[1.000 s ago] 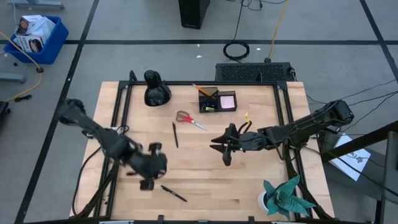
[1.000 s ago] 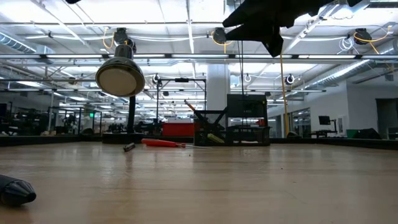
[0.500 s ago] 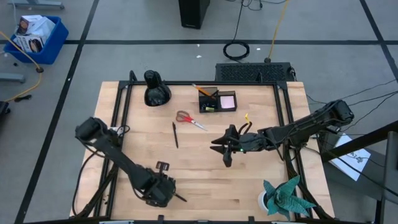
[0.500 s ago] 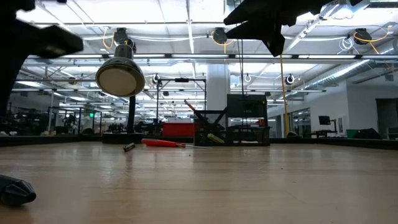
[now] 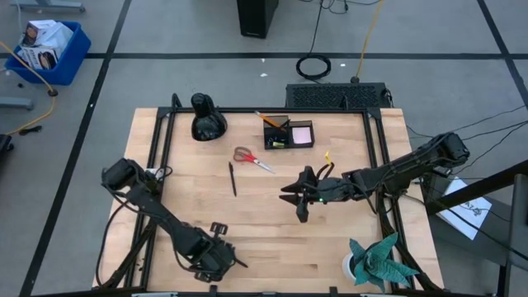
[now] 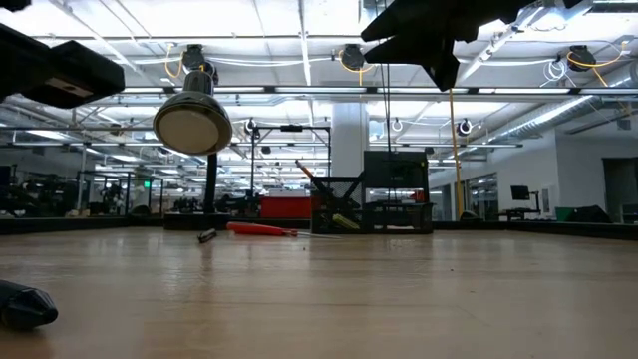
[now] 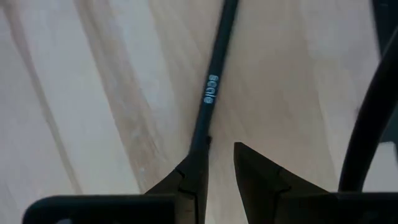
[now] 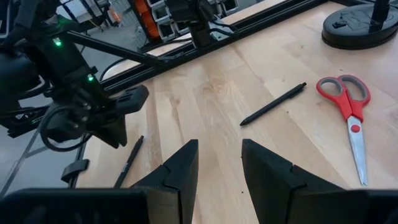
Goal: Pick and place office supplies into organizer
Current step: Put the black pen into the black desk organizer
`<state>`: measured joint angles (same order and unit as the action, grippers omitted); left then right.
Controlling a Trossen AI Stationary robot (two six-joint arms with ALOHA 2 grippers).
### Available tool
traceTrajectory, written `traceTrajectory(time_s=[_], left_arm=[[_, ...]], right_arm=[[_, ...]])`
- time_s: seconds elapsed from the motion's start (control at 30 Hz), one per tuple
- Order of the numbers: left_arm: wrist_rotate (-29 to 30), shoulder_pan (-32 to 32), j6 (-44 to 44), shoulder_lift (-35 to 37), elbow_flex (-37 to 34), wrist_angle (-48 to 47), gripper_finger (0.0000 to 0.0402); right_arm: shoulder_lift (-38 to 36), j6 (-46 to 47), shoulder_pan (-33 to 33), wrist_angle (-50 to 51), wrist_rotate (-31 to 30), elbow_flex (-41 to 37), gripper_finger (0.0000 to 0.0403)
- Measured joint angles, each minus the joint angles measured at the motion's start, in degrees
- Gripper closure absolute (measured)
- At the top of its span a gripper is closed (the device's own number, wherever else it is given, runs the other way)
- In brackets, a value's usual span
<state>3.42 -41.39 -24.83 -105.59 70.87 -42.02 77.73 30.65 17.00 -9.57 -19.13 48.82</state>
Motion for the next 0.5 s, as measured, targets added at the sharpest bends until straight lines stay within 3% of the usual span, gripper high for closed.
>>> traceTrajectory(time_s=[0.17, 0.3, 0.5], left_arm=[[1.5, 0.3, -0.5, -0.2, -0.1, 0.0, 0.032], [-1.0, 0.4, 0.3, -0.2, -2.4, 2.2, 0.0314], [-1.9, -0.1, -2.2, -0.2, -4.7, 2.2, 0.0277]], right_arm=[[0.0, 0.0, 0.4, 0.2, 0.0, 0.0, 0.0289], [0.0, 0.1, 0.4, 0.2, 0.0, 0.0, 0.0289], [0.0, 0.3, 0.7, 0.2, 0.0, 0.0, 0.0289]])
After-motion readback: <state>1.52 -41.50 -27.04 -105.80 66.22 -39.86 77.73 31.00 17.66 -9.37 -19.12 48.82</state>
